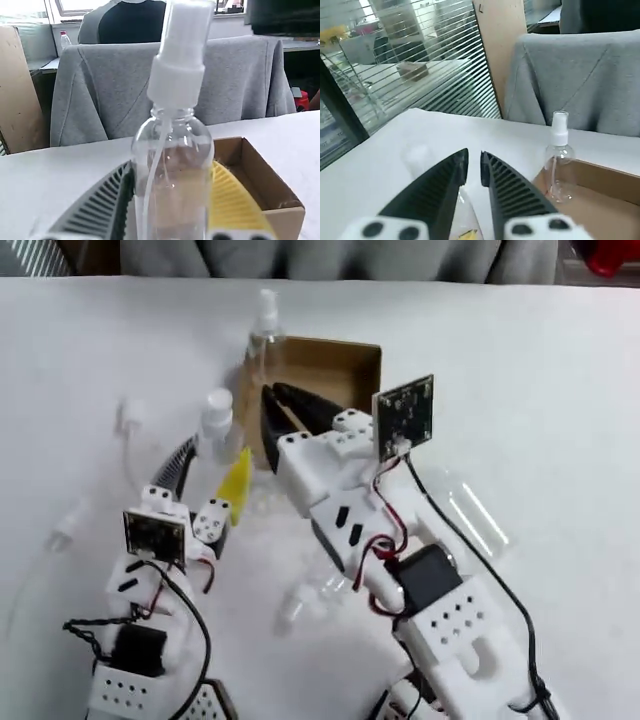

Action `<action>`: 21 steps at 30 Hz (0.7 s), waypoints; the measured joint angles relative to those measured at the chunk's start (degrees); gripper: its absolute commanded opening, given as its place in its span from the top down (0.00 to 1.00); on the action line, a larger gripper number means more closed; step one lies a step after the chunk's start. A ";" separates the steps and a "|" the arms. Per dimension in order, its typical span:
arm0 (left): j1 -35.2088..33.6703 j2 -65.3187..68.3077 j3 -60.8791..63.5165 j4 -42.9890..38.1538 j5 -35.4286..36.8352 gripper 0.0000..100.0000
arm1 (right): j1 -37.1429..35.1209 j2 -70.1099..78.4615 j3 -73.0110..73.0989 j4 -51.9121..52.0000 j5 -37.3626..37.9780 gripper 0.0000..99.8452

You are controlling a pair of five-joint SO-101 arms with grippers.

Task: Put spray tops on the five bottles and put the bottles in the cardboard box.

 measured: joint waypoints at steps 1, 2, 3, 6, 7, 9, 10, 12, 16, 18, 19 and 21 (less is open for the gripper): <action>0.00 0.00 0.00 0.00 0.00 0.95 | -0.79 0.79 0.00 -0.35 0.00 0.98; 0.00 0.00 0.00 0.00 0.00 0.95 | -1.67 1.93 0.00 -0.79 0.00 0.98; 0.00 0.00 0.00 0.00 0.00 0.95 | -2.11 3.25 0.00 -1.58 0.00 0.98; 0.00 0.00 0.00 0.00 0.00 0.95 | -2.55 8.00 0.00 -5.45 0.00 0.98; 0.00 0.00 0.00 0.00 0.00 0.95 | -2.46 9.67 0.00 -6.68 0.00 0.98; -0.09 0.00 0.00 0.00 0.00 0.95 | -2.29 12.31 0.09 -8.53 0.00 0.98; -0.09 0.00 0.00 0.00 0.00 0.95 | -2.29 12.75 0.09 -8.88 0.00 0.98; -0.18 0.00 0.00 0.00 0.00 0.95 | -2.29 12.92 0.00 -9.23 0.00 0.98; -0.18 0.00 0.00 0.00 0.00 0.95 | -2.46 13.01 0.00 -9.23 0.00 0.98; -0.18 0.00 0.00 0.00 0.00 0.95 | -2.46 12.92 0.00 -9.23 0.00 0.98; -0.18 0.00 0.00 0.00 0.00 0.95 | -2.46 12.48 0.00 -9.23 0.00 0.98; -0.18 0.00 0.00 0.00 0.00 0.95 | -2.55 10.73 0.09 -8.09 0.00 0.98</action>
